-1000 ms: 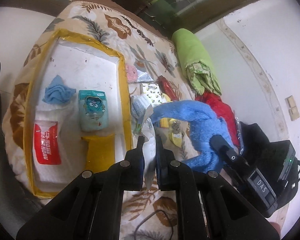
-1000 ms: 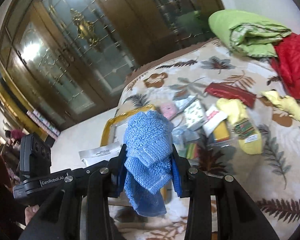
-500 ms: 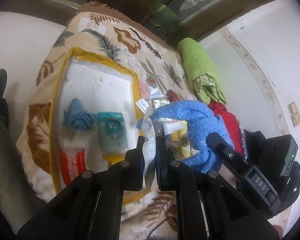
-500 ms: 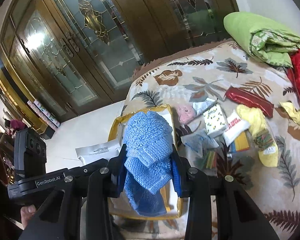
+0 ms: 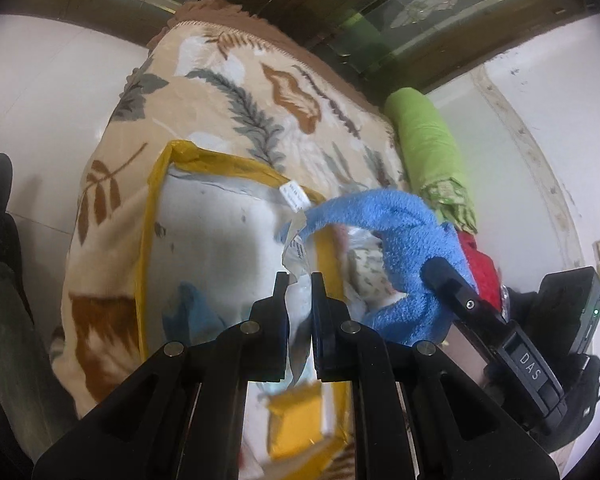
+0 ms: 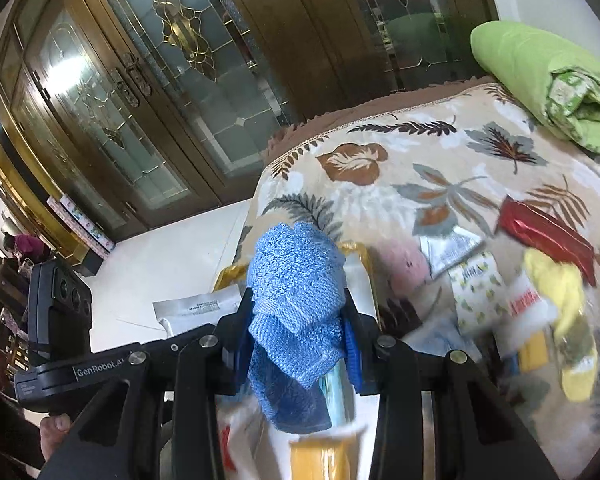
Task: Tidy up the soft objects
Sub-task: 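Lift the blue towel toward the tray with right tool while left tool holds the white packet, then lower the blue towel and white packet into the tray and open both tools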
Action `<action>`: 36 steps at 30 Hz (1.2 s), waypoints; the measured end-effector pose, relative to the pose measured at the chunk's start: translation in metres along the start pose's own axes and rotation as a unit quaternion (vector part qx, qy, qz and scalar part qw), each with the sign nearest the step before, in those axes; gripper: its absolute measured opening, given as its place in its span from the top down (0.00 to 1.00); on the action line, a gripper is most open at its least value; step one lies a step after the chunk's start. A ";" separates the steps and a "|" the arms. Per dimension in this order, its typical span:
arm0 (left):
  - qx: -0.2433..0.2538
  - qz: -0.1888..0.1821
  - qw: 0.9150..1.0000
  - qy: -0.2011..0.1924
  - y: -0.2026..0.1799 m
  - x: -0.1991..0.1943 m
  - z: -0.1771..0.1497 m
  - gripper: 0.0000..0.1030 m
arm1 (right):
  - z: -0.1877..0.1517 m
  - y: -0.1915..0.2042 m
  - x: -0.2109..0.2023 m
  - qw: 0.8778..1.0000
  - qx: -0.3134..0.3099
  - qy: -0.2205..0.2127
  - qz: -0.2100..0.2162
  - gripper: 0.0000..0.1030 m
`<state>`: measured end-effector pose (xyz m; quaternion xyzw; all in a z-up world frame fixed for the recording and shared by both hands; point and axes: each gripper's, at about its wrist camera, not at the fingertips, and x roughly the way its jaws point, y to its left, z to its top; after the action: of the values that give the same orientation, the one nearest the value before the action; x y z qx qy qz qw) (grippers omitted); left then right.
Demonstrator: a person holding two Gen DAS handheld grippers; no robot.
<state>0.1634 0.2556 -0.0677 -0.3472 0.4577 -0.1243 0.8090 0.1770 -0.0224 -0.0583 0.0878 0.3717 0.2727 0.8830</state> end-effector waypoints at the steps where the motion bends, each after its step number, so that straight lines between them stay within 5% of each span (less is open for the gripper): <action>1: -0.001 0.002 1.000 0.007 0.004 0.008 0.003 0.92 | -0.001 -0.002 0.011 1.000 0.002 0.009 -0.001 0.63; 13: 0.008 0.033 0.999 0.042 0.026 0.049 -0.001 0.91 | -0.036 -0.013 0.061 0.997 -0.011 0.069 -0.033 0.61; 18: 0.061 0.083 0.993 0.050 0.013 0.056 0.001 0.85 | -0.040 -0.019 0.063 0.997 0.007 0.074 -0.022 0.56; 21: 0.092 0.124 0.987 0.048 0.003 0.054 0.000 0.82 | -0.039 -0.019 0.056 0.998 0.011 0.063 -0.014 0.43; 24: 0.107 0.154 0.982 0.032 0.000 0.049 -0.003 0.45 | -0.036 -0.017 0.048 0.999 0.009 0.051 -0.007 0.38; 28: 0.092 0.149 0.984 0.026 0.004 0.038 -0.009 0.45 | -0.038 -0.016 0.033 0.999 0.008 0.045 -0.003 0.37; 30: 0.096 0.142 0.985 -0.010 -0.003 0.021 -0.016 0.45 | -0.043 -0.019 0.021 0.999 0.013 0.041 0.003 0.37; 36: 0.118 0.194 0.970 -0.081 -0.033 -0.019 -0.068 0.45 | -0.066 -0.052 -0.023 0.996 0.065 0.039 0.048 0.36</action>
<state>0.1005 0.2107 -0.0557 -0.1626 0.4310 0.0103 0.8875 0.1389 -0.0818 -0.1091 0.1525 0.4184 0.2933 0.8459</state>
